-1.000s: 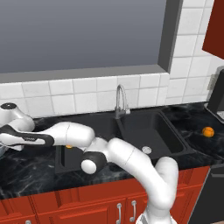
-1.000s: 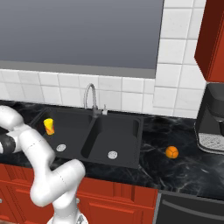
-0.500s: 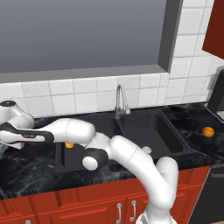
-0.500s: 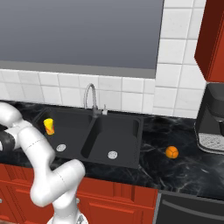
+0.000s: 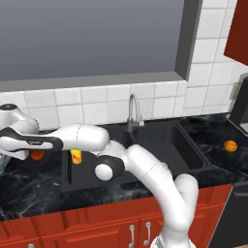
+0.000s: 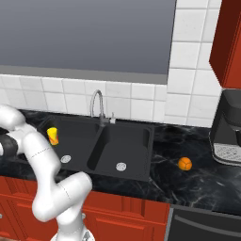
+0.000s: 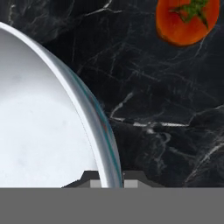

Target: Remove the tomato and orange from the sink. Then move the bowl and cup from the counter to the sink for washing.

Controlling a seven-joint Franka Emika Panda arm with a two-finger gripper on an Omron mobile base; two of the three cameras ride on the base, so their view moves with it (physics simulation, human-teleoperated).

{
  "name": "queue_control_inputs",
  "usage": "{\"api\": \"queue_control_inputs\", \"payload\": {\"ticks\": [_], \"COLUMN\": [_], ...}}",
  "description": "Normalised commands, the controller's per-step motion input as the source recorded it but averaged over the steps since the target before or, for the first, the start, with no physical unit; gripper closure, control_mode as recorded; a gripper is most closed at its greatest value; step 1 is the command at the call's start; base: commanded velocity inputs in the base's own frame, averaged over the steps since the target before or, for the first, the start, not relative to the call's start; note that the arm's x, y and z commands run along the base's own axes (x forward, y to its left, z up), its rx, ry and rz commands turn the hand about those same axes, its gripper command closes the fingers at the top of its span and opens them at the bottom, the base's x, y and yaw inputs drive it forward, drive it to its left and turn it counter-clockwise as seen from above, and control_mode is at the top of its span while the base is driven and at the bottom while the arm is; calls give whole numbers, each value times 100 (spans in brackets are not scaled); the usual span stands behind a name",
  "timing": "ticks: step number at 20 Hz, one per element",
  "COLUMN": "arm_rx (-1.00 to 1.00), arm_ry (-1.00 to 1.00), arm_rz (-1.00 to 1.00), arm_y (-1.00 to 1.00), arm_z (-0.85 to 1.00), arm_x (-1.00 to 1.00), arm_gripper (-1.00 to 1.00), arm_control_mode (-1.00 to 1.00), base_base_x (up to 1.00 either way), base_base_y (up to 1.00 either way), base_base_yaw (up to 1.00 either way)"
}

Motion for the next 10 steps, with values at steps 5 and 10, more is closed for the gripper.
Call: {"api": "queue_control_inputs", "payload": {"ticks": [5,10], "arm_rx": [0,0], "arm_ry": [0,0], "arm_rz": [0,0], "arm_y": [-29,-31], "arm_z": [18,19], "arm_x": [-16,-17], "arm_gripper": [100,100], "arm_control_mode": [-100,-100], "base_base_x": [0,0], "base_base_y": [0,0], "base_base_yaw": [0,0]}}
